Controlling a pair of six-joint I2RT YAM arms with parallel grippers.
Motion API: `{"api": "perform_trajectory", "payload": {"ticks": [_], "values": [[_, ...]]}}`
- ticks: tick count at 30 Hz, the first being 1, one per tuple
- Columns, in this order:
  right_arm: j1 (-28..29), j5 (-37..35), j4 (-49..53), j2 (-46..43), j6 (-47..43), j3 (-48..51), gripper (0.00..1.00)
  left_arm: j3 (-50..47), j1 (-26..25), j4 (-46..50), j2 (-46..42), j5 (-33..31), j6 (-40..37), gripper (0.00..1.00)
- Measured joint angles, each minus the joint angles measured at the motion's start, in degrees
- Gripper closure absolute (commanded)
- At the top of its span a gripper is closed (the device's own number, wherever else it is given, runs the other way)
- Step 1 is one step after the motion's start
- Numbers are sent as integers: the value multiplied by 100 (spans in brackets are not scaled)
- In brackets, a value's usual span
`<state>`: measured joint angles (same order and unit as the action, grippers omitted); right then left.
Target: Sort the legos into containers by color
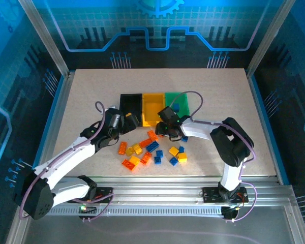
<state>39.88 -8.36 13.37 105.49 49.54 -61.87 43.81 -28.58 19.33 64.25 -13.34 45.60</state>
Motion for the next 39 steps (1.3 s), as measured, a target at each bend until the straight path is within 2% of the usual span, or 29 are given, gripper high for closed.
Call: {"api": "perform_trajectory", "payload": {"ticks": [8, 11, 15, 19, 23, 30, 34, 39], "values": [[11, -162, 153, 28, -127, -22, 70, -297, 0, -7, -63, -2, 149, 1], [11, -175, 195, -223, -273, 192, 71, -343, 0, -11, -96, -2, 210, 1], [13, -149, 417, -986, -612, 343, 70, -450, 0, 7, -284, -2, 214, 1], [15, -109, 656, -1405, -951, -157, 69, -680, 0, 26, -573, 0, 243, 1], [15, -175, 837, -951, -1143, -1169, 69, -767, 0, 138, -719, 15, 260, 1], [-61, -538, 1436, 667, -1209, -2918, 64, -767, 0, 332, -815, 31, 387, 1], [-170, -754, 1926, 1447, -1209, -3720, 56, -767, 0, 356, -820, 105, 398, 1], [-234, -815, 2216, 1633, -1226, -4000, 42, -767, 0, 361, -826, 153, 398, 1]]}}
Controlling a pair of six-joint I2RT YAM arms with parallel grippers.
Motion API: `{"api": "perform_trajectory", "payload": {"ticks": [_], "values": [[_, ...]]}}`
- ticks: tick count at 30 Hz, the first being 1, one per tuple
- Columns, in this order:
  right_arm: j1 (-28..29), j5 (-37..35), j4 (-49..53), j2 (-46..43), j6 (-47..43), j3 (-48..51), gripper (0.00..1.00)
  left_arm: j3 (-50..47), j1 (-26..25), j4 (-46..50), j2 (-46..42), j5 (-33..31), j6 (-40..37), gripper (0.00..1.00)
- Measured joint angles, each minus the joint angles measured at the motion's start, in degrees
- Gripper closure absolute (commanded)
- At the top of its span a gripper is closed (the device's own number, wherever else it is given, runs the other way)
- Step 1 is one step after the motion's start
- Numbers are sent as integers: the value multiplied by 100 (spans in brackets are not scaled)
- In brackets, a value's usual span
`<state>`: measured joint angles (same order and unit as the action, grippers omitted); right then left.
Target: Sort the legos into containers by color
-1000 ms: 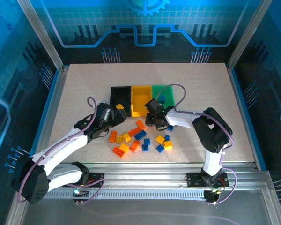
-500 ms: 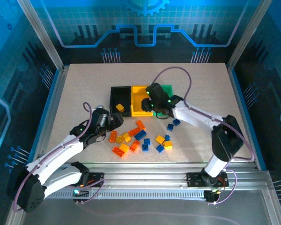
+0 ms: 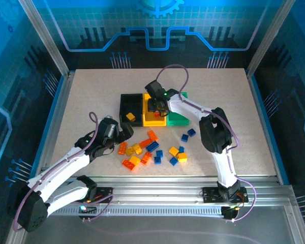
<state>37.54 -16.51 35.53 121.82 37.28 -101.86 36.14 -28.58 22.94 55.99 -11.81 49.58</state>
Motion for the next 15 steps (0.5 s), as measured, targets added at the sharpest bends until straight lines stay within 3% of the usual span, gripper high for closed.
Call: {"api": "perform_trajectory", "payload": {"ticks": [6, 15], "values": [[-11, 22, -81, -479, -24, 363, 32, 0, 0, 4, -17, 42, -15, 1], [-33, 107, -411, -3388, 278, 3193, 24, 0, 0, -9, -17, 186, -37, 1]]}}
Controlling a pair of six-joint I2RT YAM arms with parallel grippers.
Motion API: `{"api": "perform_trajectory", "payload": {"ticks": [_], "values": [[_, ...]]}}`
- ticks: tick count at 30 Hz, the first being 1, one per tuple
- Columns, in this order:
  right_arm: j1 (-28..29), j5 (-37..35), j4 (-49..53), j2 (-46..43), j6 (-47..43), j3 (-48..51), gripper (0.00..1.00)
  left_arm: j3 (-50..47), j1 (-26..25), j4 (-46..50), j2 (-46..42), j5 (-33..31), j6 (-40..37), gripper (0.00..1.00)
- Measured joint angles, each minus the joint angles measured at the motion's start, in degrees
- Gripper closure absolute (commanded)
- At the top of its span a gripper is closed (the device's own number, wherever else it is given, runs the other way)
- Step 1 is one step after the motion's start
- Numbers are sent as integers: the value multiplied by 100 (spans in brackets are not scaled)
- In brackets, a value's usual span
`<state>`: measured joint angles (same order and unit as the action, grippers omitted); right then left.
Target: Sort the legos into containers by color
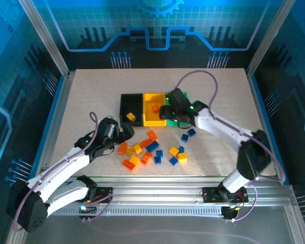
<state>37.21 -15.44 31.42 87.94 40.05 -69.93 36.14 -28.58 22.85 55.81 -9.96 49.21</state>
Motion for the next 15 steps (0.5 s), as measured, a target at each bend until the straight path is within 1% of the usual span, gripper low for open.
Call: {"api": "perform_trajectory", "payload": {"ticks": [3, 6, 9, 13, 15], "values": [[-76, -15, -48, -680, 262, 988, 22, -15, 0, -57, 7, 70, 0, 1], [-188, -15, -55, -949, 542, 1784, 21, -70, 0, -142, 94, 129, 2, 1], [-361, 111, -66, -811, 699, 2168, 22, -79, 0, -216, 271, 195, 7, 1], [-529, 219, -319, -396, 761, 2201, 25, -85, 0, -269, 450, 262, 7, 1], [-553, 243, -448, -192, 796, 2192, 28, -92, 0, -278, 501, 299, 22, 1]]}}
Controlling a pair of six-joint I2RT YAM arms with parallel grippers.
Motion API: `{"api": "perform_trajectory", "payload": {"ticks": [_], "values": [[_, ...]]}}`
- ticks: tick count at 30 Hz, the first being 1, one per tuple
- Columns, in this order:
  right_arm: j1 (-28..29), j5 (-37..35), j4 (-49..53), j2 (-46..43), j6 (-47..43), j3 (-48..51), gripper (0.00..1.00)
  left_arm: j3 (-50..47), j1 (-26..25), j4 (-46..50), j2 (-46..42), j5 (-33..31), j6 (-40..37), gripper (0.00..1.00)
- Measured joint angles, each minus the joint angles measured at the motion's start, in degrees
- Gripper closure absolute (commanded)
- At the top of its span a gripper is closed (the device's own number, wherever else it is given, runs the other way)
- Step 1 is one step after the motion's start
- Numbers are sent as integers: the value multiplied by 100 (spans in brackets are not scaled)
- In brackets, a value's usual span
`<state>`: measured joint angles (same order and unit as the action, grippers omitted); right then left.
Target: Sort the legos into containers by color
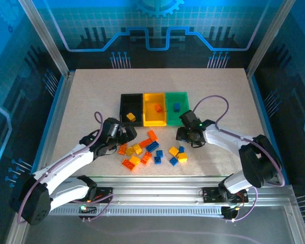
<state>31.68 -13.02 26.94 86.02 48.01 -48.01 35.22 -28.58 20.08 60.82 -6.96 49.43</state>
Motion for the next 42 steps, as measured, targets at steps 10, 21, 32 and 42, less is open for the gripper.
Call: {"api": "perform_trajectory", "payload": {"ticks": [10, 21, 32, 42], "values": [[-195, 131, -343, 568, 144, 2, 57, -57, 0, -96, 17, 42, 2, 1], [-212, 310, -190, -678, -179, 35, 64, -57, 0, -94, 17, 72, 0, 1], [-424, 402, 223, 407, -874, -2188, 63, 26, 0, 37, 31, 92, -22, 1], [-855, 103, 634, 2551, -1021, -3847, 45, 31, 13, 428, -278, 39, -22, 1]]}}
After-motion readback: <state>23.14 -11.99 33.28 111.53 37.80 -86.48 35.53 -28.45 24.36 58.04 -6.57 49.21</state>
